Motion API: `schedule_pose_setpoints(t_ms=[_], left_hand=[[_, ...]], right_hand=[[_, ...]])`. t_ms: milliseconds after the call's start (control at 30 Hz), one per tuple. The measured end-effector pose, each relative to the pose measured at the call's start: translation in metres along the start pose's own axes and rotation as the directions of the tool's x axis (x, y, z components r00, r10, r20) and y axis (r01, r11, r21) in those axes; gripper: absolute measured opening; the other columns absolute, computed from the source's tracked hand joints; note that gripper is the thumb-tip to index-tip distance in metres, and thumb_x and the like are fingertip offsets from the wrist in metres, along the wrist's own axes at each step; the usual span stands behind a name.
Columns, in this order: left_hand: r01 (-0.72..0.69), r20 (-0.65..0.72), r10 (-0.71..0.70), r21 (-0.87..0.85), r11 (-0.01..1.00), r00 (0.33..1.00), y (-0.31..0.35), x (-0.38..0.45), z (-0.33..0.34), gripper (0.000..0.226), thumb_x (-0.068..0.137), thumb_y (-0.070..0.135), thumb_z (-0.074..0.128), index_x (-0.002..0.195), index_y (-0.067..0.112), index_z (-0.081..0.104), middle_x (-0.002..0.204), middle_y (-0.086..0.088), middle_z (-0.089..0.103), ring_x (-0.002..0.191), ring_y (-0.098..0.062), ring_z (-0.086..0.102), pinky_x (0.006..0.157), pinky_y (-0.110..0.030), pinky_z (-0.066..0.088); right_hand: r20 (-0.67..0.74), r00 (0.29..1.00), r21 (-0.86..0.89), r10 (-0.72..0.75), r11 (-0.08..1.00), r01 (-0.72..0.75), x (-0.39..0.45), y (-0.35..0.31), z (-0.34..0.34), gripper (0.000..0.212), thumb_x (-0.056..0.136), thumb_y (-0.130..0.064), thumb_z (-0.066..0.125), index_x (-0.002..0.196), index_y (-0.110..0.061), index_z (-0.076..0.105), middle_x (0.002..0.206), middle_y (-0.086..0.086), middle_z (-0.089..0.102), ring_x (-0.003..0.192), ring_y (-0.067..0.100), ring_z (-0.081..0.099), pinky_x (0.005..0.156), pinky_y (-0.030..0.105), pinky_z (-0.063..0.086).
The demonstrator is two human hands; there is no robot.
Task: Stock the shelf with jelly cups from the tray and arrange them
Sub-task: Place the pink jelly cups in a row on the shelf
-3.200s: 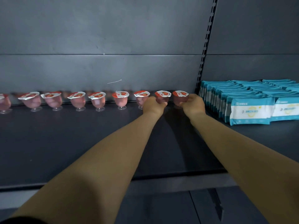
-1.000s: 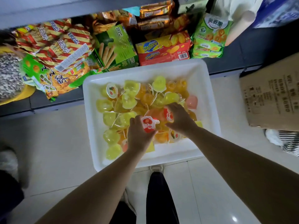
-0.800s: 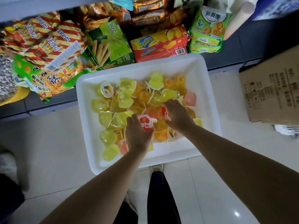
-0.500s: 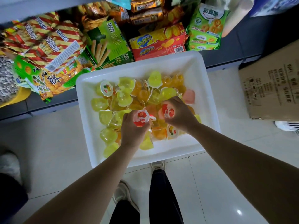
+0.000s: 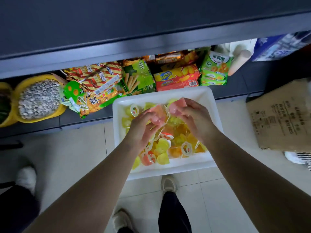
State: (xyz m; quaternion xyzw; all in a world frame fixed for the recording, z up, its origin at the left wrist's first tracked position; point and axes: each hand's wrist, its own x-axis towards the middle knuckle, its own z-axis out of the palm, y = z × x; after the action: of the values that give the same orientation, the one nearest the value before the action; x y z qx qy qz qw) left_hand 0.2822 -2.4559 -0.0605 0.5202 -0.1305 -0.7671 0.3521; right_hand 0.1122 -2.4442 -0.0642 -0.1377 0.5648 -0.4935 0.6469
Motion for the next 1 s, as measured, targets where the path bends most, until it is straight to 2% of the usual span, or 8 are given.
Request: schedule_pose_setpoints(t_ms=[100, 233, 367, 500, 600, 733, 900, 1000], left_hand=[[-0.025, 0.051, 0.029, -0.082, 0.996, 0.998, 0.035, -0.033, 0.0, 0.013, 0.086, 0.003, 0.055, 0.097, 0.007, 0.06, 0.083, -0.007, 0.06, 0.075, -0.017, 0.062, 0.072, -0.03, 0.056], [-0.107, 0.162, 0.127, -0.128, 0.986, 0.979, 0.086, -0.088, -0.006, 0.026, 0.059, 0.006, 0.071, 0.084, 0.012, 0.075, 0.085, -0.004, 0.067, 0.076, -0.013, 0.063, 0.085, -0.03, 0.052], [-0.205, 0.201, 0.222, -0.101, 0.974, 0.954, 0.143, -0.155, -0.018, 0.022, 0.07, 0.003, 0.065, 0.092, 0.003, 0.064, 0.094, -0.006, 0.065, 0.083, -0.015, 0.061, 0.076, -0.025, 0.057], [-0.331, 0.261, 0.328, -0.035, 0.943, 0.908, 0.209, -0.23, -0.026, 0.016, 0.083, -0.005, 0.052, 0.095, 0.0, 0.061, 0.091, -0.008, 0.063, 0.086, -0.017, 0.062, 0.082, -0.029, 0.057], [-0.458, 0.298, 0.436, 0.003, 0.889, 0.849, 0.261, -0.299, -0.026, 0.011, 0.082, -0.006, 0.055, 0.085, 0.001, 0.063, 0.085, -0.007, 0.066, 0.076, -0.014, 0.066, 0.075, -0.026, 0.058], [-0.584, 0.39, 0.532, 0.02, 0.811, 0.752, 0.332, -0.393, -0.025, 0.01, 0.072, -0.003, 0.061, 0.082, 0.0, 0.061, 0.077, -0.007, 0.065, 0.07, -0.016, 0.066, 0.072, -0.033, 0.059], [-0.735, 0.362, 0.661, 0.113, 0.669, 0.657, 0.421, -0.482, -0.021, 0.02, 0.086, 0.0, 0.059, 0.105, -0.005, 0.062, 0.095, -0.011, 0.066, 0.092, -0.023, 0.062, 0.087, -0.026, 0.053], [-0.794, 0.35, 0.721, 0.133, 0.593, 0.597, 0.462, -0.52, -0.024, 0.012, 0.086, 0.004, 0.062, 0.097, 0.005, 0.067, 0.089, -0.003, 0.071, 0.085, -0.014, 0.066, 0.092, -0.023, 0.05]], right_hand=[[0.05, 0.997, 0.046, -0.05, 0.998, 0.048, -0.03, -0.028, 0.034, 0.043, 0.084, 0.011, 0.054, 0.127, 0.008, 0.048, 0.101, 0.014, 0.061, 0.089, 0.02, 0.065, 0.076, 0.026, 0.054], [0.1, 0.984, 0.128, -0.146, 0.983, 0.132, -0.084, -0.069, 0.086, 0.042, 0.08, 0.012, 0.056, 0.12, 0.001, 0.048, 0.091, 0.01, 0.065, 0.086, 0.021, 0.065, 0.071, 0.024, 0.053], [0.224, 0.943, 0.089, -0.245, 0.969, 0.23, -0.153, -0.112, 0.146, 0.043, 0.067, -0.002, 0.062, 0.11, 0.0, 0.058, 0.096, 0.01, 0.065, 0.088, 0.019, 0.064, 0.078, 0.027, 0.052], [0.289, 0.878, 0.102, -0.381, 0.924, 0.368, -0.226, -0.151, 0.211, 0.038, 0.078, 0.01, 0.056, 0.115, -0.001, 0.058, 0.093, 0.008, 0.064, 0.077, 0.01, 0.064, 0.068, 0.018, 0.05], [0.272, 0.847, 0.114, -0.457, 0.889, 0.443, -0.278, -0.18, 0.26, 0.043, 0.085, 0.014, 0.05, 0.125, -0.001, 0.05, 0.101, 0.009, 0.062, 0.083, 0.009, 0.064, 0.073, 0.015, 0.051], [0.337, 0.768, 0.147, -0.544, 0.836, 0.528, -0.351, -0.224, 0.323, 0.044, 0.083, 0.012, 0.054, 0.125, 0.003, 0.049, 0.1, 0.009, 0.065, 0.083, 0.01, 0.067, 0.08, 0.015, 0.051], [0.439, 0.635, 0.131, -0.636, 0.744, 0.655, -0.422, -0.279, 0.402, 0.021, 0.084, 0.01, 0.054, 0.098, -0.002, 0.065, 0.082, 0.003, 0.072, 0.08, 0.013, 0.068, 0.085, 0.018, 0.051], [0.469, 0.57, 0.122, -0.674, 0.689, 0.715, -0.445, -0.304, 0.446, 0.016, 0.084, 0.008, 0.055, 0.086, -0.003, 0.067, 0.077, 0.002, 0.072, 0.076, 0.012, 0.068, 0.081, 0.017, 0.051]])
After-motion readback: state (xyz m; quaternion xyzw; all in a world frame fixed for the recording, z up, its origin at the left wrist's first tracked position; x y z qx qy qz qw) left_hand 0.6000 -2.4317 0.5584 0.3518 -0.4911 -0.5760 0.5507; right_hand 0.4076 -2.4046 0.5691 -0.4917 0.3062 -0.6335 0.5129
